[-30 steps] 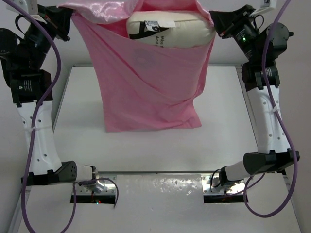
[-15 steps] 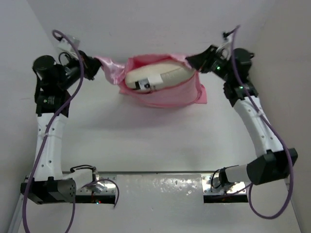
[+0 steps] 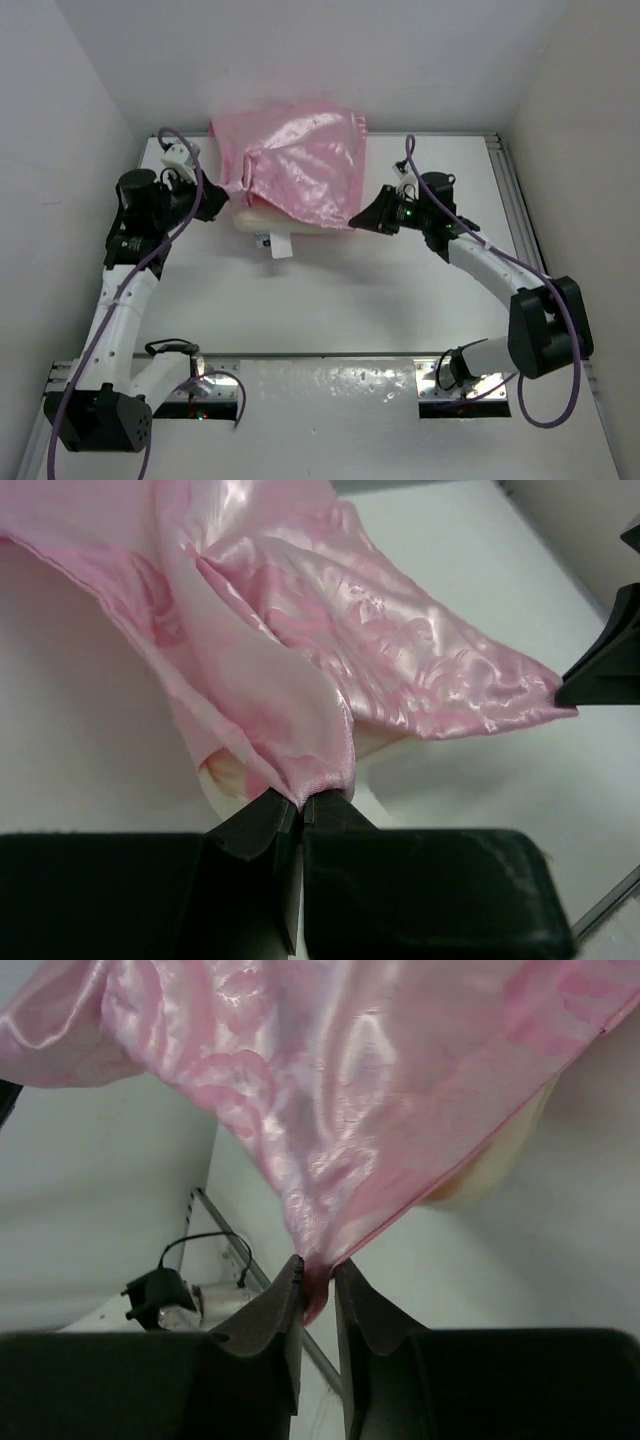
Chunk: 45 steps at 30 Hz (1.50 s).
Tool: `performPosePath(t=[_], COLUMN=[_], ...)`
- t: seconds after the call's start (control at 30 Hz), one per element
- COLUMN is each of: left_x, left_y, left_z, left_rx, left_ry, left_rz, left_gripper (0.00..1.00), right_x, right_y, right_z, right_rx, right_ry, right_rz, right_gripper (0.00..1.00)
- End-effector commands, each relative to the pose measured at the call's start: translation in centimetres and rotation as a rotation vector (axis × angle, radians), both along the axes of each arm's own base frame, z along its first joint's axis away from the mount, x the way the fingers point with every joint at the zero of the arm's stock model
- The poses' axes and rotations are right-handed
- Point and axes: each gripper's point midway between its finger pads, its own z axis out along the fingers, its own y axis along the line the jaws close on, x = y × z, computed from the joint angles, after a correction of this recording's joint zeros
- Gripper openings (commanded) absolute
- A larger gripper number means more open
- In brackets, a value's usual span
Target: Put the pillow into the pillowcase
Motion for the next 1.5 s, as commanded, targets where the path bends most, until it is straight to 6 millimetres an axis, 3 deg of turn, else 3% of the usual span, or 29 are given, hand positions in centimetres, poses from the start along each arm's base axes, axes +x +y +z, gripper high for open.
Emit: performPosePath(t=[0.0,0.07,0.1,0.23,0.4,0.47,0.53,0.57,0.67,0.73,0.87,0.93,1.07,1.17,1.2,1.23,1.27,1.3,1.37,1.4,1.43,1.47], left_x=[-0.7,-1.0,-1.1,-1.5,-2.8,-3.2,-3.3,-3.4,-3.2,-2.9,-2.6,-2.7,-2.8,-2.8,-2.8,-2.7,-2.6,-2.4,-1.6,-0.9,-0.4,0.2], left_y=[-0.6,-0.6,-0.6,-0.2,-0.1,-0.1,0.0,0.0,0.0,0.1,0.2,0.3,0.4,0.5,0.6,0.6,0.8,1.0,2.1,3.4,4.2,5.1], left_z=[-1.8,-3.1,-4.4,-6.4,-8.6,-9.1,-9.2,-9.2,-8.9,-8.8,-8.6,-8.5,-8.5,-8.7,-8.6,-8.4,-8.1,-7.8,-5.3,-4.2,-2.7,1.8], left_rx=[0.038,0.049,0.055,0.065,0.072,0.077,0.081,0.082,0.084,0.087,0.091,0.093,0.095,0.099,0.100,0.100,0.100,0.100,0.132,0.146,0.175,0.182], left_ry=[-0.008,0.013,0.035,0.076,0.130,0.138,0.137,0.134,0.125,0.122,0.119,0.116,0.118,0.122,0.118,0.113,0.104,0.094,0.026,0.005,-0.034,-0.128], left_rz=[-0.014,-0.001,0.000,0.026,0.030,0.033,0.035,0.037,0.044,0.047,0.058,0.061,0.068,0.074,0.080,0.081,0.088,0.097,0.139,0.198,0.224,0.263], left_gripper=[0.00,0.00,0.00,0.00,0.00,0.00,0.00,0.00,0.00,0.00,0.00,0.00,0.00,0.00,0.00,0.00,0.00,0.00,0.00,0.00,0.00,0.00], right_x=[-0.9,-1.3,-1.8,-2.0,-3.6,-4.0,-3.6,-3.8,-3.5,-3.5,-1.3,-0.1,1.9,2.2,2.0,1.9,1.8,1.9,1.4,1.4,1.5,1.8], right_y=[0.9,1.3,1.2,1.5,0.7,0.1,-0.1,-0.6,-1.1,-0.6,0.2,0.6,1.5,2.7,3.2,3.3,3.2,3.0,2.4,1.6,1.2,0.5], right_z=[-2.3,-3.5,-5.6,-9.0,-14.2,-15.0,-13.9,-13.9,-14.2,-14.4,-15.3,-14.6,-13.2,-11.8,-11.0,-10.6,-10.1,-8.1,-6.3,-3.0,-1.0,0.7], right_rx=[0.020,0.021,0.008,0.039,0.041,0.064,0.101,0.098,0.032,0.000,-0.053,-0.030,0.032,0.061,0.083,0.096,0.107,0.134,0.166,0.197,0.228,0.242], right_ry=[0.010,-0.001,0.036,0.053,0.232,0.267,0.192,0.181,0.095,0.070,0.003,-0.052,-0.104,-0.152,-0.160,-0.160,-0.162,-0.205,-0.224,-0.294,-0.317,-0.332], right_rz=[0.057,0.080,0.078,0.077,0.034,-0.002,-0.015,-0.037,-0.037,-0.013,-0.037,-0.062,-0.081,-0.037,-0.004,0.002,0.001,-0.005,-0.012,-0.023,-0.030,-0.050], right_gripper=[0.19,0.22,0.24,0.28,0.35,0.48,0.57,0.72,0.90,0.91,0.87,0.82,0.61,0.40,0.19,0.07,0.00,0.00,0.00,0.00,0.00,0.00])
